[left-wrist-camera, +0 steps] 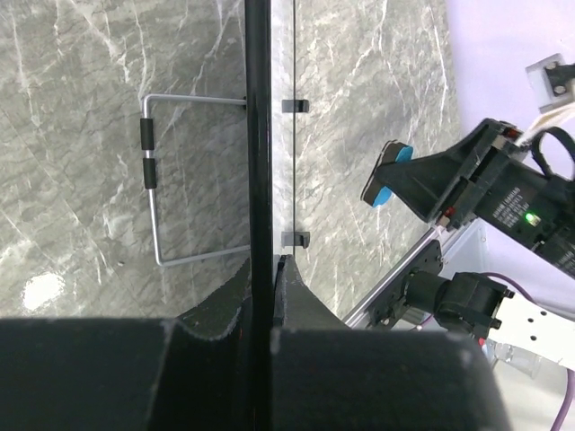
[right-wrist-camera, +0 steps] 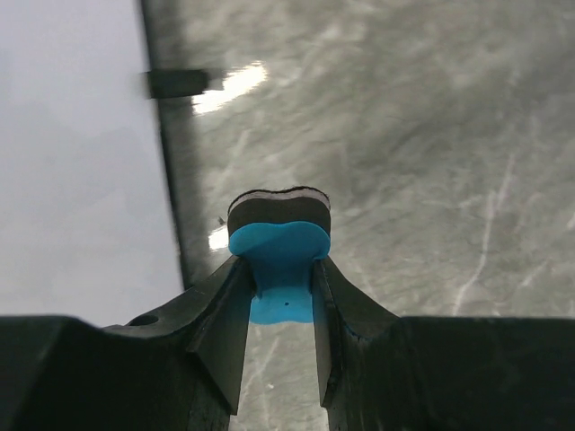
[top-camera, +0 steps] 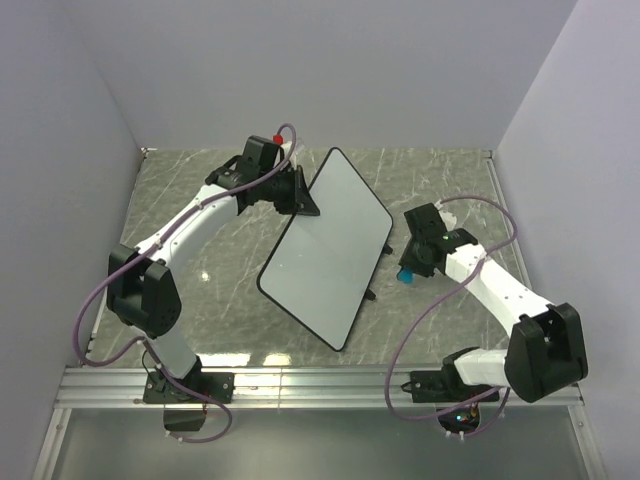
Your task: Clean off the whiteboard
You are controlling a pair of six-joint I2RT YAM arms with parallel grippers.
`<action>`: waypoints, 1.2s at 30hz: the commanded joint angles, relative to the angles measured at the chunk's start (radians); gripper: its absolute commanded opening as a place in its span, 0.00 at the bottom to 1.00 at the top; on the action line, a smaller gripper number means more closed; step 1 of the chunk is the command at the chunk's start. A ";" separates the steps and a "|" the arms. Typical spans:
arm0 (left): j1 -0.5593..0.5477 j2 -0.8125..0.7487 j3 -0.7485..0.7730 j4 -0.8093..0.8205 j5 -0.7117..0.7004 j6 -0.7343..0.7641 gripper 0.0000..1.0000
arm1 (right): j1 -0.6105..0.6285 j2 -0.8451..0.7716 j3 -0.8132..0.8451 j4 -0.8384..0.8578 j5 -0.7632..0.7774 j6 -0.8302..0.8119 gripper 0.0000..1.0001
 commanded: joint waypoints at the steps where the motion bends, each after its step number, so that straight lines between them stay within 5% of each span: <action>1: -0.058 0.096 -0.007 -0.161 -0.142 0.159 0.00 | -0.041 0.026 -0.016 -0.051 -0.002 0.031 0.00; 6: -0.060 0.119 0.007 -0.166 -0.143 0.161 0.00 | -0.062 0.043 -0.027 0.017 -0.108 0.005 0.00; 14: -0.060 0.105 -0.042 -0.149 -0.142 0.162 0.00 | -0.043 0.138 0.020 0.377 -0.582 0.014 0.00; 26: -0.061 0.079 -0.068 -0.160 -0.161 0.168 0.00 | 0.066 0.458 0.431 0.453 -0.714 0.072 0.00; 33: -0.061 0.076 -0.070 -0.167 -0.172 0.170 0.00 | 0.063 0.413 0.417 0.453 -0.717 0.086 0.00; 36: -0.061 0.076 -0.068 -0.169 -0.178 0.172 0.00 | 0.028 0.370 0.377 0.366 -0.586 0.075 0.00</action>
